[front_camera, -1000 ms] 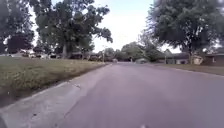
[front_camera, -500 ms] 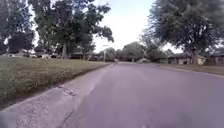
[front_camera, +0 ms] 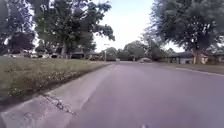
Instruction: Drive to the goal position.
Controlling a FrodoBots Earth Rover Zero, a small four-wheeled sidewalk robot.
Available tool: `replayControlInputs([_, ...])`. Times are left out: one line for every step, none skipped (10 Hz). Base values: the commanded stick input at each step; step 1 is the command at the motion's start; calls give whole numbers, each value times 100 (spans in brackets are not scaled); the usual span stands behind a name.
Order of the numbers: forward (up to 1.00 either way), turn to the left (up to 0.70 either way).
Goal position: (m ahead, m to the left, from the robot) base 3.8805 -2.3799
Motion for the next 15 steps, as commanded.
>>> replayControlInputs([100,0])
replayControlInputs([100,0])
replayControlInputs([100,0])
replayControlInputs([100,-4])
replayControlInputs([100,-10])
replayControlInputs([100,-16])
replayControlInputs([100,-22])
replayControlInputs([100,-28])
replayControlInputs([100,-34])
replayControlInputs([100,-38])
replayControlInputs([100,-23])
replayControlInputs([100,-8])
replayControlInputs([100,-1])
replayControlInputs([100,-13])
replayControlInputs([100,-30])
